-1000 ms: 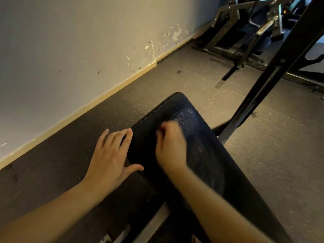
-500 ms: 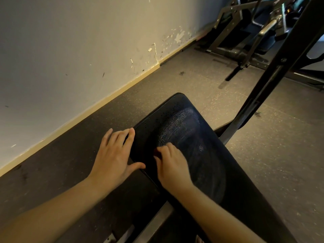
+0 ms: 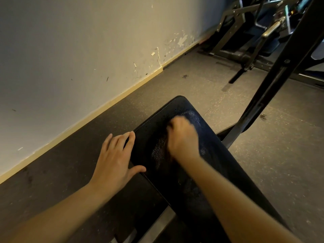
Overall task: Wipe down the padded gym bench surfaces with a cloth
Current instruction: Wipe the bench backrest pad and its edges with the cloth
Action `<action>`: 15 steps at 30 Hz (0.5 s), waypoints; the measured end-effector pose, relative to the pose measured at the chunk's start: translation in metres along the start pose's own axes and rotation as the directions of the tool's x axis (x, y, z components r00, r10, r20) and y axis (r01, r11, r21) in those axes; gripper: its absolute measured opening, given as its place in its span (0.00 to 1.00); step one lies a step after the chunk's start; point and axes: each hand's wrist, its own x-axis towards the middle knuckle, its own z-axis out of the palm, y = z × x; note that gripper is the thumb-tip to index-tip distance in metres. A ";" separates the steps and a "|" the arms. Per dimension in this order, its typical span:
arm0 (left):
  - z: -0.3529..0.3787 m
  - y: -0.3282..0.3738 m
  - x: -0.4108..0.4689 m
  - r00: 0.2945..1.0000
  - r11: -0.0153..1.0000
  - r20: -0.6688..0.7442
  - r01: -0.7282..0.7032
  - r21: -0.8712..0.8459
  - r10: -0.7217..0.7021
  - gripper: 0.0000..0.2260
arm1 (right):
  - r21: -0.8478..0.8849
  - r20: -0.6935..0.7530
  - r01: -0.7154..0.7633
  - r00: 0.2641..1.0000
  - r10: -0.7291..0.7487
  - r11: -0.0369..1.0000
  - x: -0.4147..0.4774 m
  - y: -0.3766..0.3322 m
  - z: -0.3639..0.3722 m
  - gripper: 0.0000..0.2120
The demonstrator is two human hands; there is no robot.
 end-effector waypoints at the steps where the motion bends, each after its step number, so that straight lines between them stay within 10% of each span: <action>1: 0.000 0.001 0.000 1.000 1.000 0.001 0.004 0.000 -0.004 0.47 | 0.003 -0.066 -0.115 0.991 0.115 0.993 0.025 0.006 -0.003 0.08; 4: -0.002 0.003 0.000 1.000 1.000 0.013 0.009 0.015 -0.010 0.47 | 0.058 -0.149 -0.255 0.954 0.261 0.965 0.028 -0.013 0.007 0.08; 9: -0.010 0.016 -0.001 0.995 0.994 0.057 0.077 0.079 -0.082 0.49 | 0.029 0.080 0.213 0.973 -0.215 0.977 -0.091 -0.012 0.011 0.09; 12: -0.012 0.027 0.000 0.990 0.992 0.079 0.113 0.055 -0.117 0.52 | -0.030 -0.090 -0.239 0.968 0.236 0.970 -0.103 0.074 -0.004 0.05; 15: -0.013 0.034 0.004 0.980 0.989 0.136 0.139 0.043 -0.143 0.61 | 0.122 -0.132 -0.686 0.705 0.697 0.717 -0.115 0.123 -0.028 0.03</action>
